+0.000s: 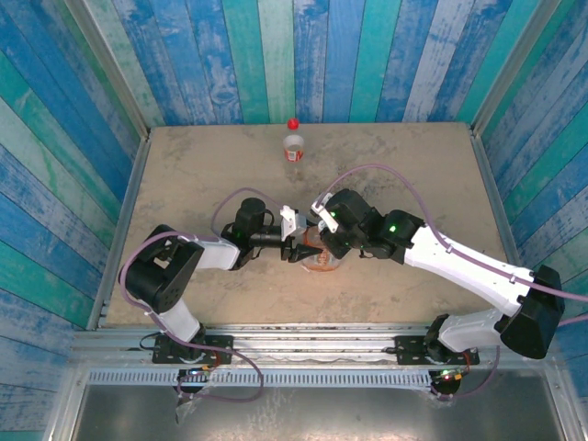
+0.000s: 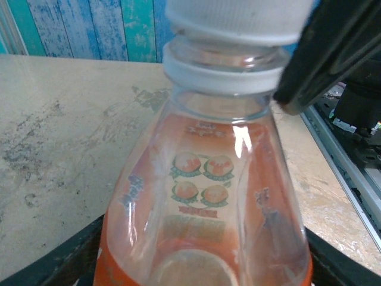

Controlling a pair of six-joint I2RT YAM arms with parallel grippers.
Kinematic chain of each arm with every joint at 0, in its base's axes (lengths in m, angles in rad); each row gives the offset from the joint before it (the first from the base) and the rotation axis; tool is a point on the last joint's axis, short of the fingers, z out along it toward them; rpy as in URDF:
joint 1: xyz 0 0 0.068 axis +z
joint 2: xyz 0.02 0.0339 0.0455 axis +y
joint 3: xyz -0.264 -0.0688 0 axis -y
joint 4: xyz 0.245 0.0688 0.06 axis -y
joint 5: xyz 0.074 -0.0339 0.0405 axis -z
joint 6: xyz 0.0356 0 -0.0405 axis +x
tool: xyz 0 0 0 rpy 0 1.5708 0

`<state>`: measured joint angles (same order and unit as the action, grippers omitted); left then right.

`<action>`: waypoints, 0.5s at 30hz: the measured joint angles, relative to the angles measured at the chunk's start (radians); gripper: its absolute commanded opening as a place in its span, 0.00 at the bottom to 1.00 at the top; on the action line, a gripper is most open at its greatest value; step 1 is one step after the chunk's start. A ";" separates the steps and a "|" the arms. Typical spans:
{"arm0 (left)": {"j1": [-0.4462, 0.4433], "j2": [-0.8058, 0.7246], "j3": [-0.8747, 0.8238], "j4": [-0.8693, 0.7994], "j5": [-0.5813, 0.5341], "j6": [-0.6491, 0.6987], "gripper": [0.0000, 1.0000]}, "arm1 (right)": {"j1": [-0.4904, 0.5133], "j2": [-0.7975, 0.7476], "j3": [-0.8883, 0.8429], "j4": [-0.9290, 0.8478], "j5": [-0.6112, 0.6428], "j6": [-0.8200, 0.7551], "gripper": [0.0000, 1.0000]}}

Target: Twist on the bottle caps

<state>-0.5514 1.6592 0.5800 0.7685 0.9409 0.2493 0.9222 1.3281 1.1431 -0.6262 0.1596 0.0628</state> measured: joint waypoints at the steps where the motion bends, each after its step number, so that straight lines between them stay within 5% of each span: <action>1: 0.000 0.000 0.000 0.000 0.001 0.000 0.64 | -0.001 0.000 0.000 0.000 0.000 0.000 0.35; 15: 0.000 0.000 0.000 -0.021 0.011 0.039 0.52 | -0.002 0.000 0.000 -0.003 -0.011 0.000 0.44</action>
<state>-0.5514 1.6592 0.5800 0.7479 0.9516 0.2886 0.9199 1.3281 1.1431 -0.6289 0.1482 0.0624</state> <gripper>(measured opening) 0.562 0.404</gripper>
